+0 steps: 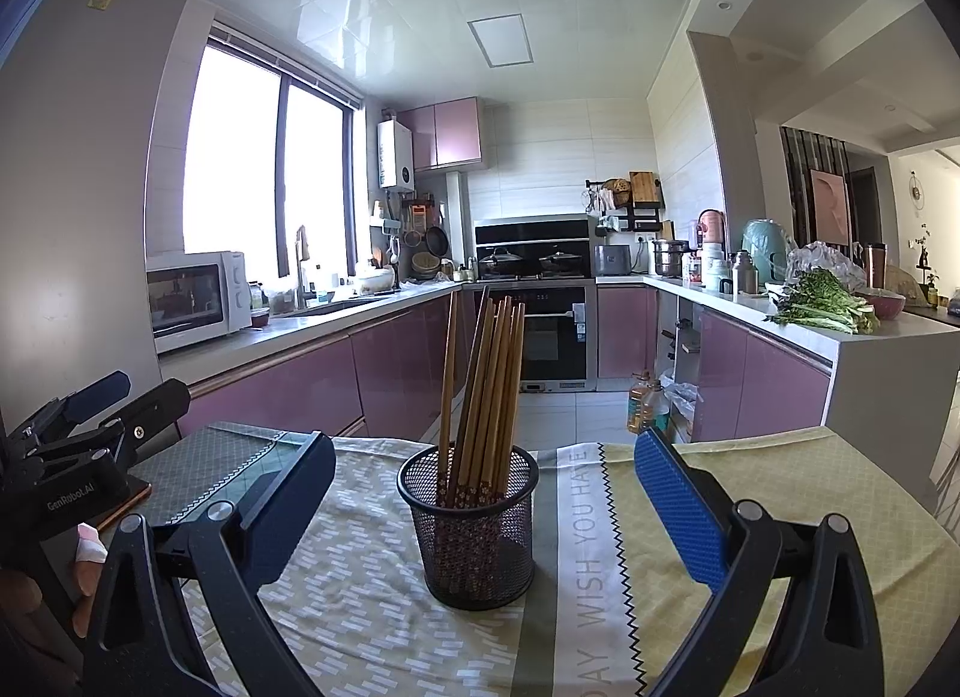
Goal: Organize utensils
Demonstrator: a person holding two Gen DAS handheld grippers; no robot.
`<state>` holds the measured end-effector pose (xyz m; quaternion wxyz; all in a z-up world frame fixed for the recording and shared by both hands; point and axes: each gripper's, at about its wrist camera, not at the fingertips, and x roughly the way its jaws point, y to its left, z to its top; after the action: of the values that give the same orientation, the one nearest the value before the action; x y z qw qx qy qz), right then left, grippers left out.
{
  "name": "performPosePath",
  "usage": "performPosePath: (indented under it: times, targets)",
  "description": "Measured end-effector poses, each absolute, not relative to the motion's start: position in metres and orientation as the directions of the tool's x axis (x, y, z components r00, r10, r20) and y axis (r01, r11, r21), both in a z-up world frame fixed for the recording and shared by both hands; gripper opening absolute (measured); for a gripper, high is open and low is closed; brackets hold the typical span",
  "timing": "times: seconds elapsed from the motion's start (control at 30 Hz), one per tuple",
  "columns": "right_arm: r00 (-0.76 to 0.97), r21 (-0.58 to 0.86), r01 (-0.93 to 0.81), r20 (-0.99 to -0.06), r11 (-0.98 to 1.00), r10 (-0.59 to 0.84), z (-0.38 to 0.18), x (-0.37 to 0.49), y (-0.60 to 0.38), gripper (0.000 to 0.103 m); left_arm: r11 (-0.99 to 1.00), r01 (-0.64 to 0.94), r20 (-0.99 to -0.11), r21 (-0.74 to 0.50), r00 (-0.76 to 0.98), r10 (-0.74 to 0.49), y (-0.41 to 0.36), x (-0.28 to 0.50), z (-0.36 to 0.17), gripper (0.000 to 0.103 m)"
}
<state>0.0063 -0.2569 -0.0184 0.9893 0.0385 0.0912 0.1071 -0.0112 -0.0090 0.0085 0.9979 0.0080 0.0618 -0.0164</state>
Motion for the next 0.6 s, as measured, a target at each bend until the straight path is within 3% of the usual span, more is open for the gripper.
performPosePath:
  times: [0.6]
  targets:
    - [0.962, 0.096, -0.199, -0.17, 0.975, 0.213, -0.0199, 0.0052, -0.2574, 0.097, 0.999, 0.035, -0.124, 0.014, 0.992, -0.033, -0.0088, -0.0108, 0.0083, 0.097]
